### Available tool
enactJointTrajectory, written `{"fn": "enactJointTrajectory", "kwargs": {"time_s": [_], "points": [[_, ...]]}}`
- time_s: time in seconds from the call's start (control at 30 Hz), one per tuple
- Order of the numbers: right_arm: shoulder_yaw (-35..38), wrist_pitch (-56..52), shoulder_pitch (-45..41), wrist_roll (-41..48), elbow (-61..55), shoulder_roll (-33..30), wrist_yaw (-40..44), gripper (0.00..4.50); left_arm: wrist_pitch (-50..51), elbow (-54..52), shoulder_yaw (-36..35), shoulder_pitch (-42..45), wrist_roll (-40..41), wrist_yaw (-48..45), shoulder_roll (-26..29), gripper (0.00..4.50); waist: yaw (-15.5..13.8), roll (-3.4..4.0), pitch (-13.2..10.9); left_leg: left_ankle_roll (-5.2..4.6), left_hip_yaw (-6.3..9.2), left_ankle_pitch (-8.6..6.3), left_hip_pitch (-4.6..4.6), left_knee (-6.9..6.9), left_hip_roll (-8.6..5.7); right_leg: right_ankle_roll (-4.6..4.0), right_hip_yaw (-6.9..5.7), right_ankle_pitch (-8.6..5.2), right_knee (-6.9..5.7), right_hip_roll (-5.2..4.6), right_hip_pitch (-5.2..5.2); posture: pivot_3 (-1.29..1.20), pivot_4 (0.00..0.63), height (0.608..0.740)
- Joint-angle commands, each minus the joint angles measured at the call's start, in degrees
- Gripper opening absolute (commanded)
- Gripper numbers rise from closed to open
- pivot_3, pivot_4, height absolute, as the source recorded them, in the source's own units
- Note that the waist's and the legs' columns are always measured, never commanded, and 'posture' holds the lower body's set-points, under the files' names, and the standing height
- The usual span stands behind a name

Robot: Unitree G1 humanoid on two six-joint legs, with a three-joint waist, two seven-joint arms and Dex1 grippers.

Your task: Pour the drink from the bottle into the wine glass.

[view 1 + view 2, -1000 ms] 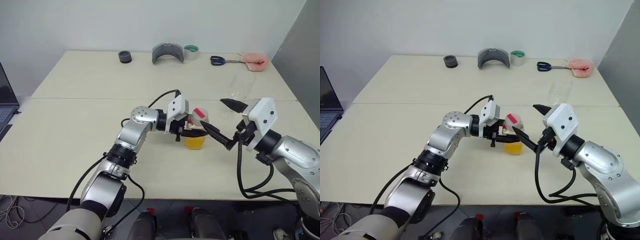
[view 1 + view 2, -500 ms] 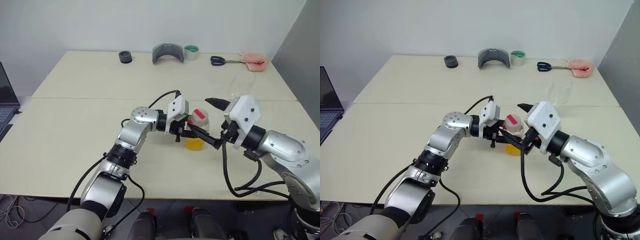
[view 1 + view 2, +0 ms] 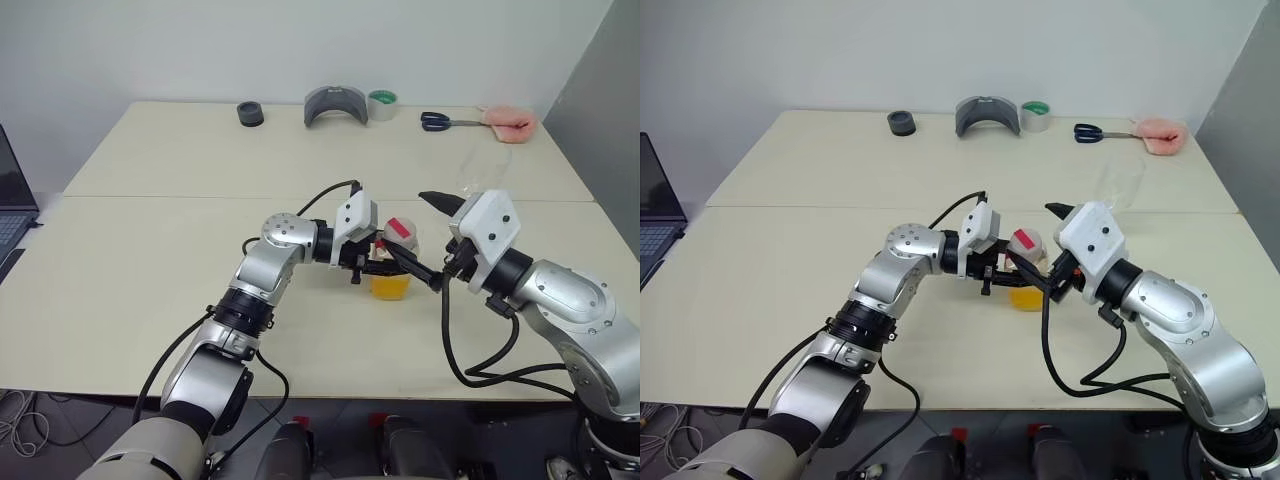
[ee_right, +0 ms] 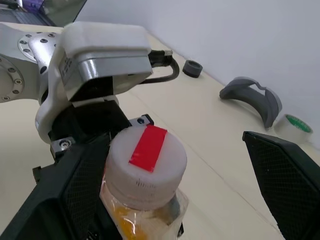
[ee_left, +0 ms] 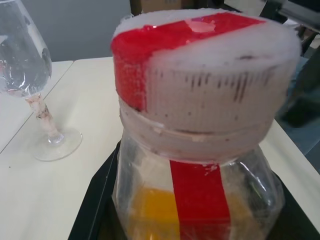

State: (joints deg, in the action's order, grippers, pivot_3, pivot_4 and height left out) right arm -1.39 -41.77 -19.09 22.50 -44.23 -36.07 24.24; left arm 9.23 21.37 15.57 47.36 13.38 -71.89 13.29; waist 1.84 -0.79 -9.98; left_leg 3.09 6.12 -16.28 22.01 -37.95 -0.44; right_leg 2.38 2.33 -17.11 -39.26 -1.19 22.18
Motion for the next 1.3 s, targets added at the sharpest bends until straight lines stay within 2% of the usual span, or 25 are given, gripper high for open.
{"fn": "enactJointTrajectory", "kwargs": {"time_s": [0.03,1.3], "points": [[2.8,0.6,-0.1,0.0,-1.5,-0.5,0.1,4.50,-1.4,-1.5,-0.9,0.9,0.5,-0.3,0.0,1.80,0.0,0.00,0.0,0.00,0.00,0.00,0.00,0.00,0.00,0.00,0.00,0.00,0.00,0.00,0.00,0.00,0.150,0.740],[6.6,-1.4,2.2,4.3,-3.7,-2.2,0.6,4.50,-2.1,-0.5,-0.8,1.4,0.6,-1.1,0.1,1.80,0.0,0.00,0.0,0.00,0.00,0.00,0.00,0.00,0.00,0.00,0.00,0.00,-0.02,0.00,0.00,0.00,0.150,0.740]]}}
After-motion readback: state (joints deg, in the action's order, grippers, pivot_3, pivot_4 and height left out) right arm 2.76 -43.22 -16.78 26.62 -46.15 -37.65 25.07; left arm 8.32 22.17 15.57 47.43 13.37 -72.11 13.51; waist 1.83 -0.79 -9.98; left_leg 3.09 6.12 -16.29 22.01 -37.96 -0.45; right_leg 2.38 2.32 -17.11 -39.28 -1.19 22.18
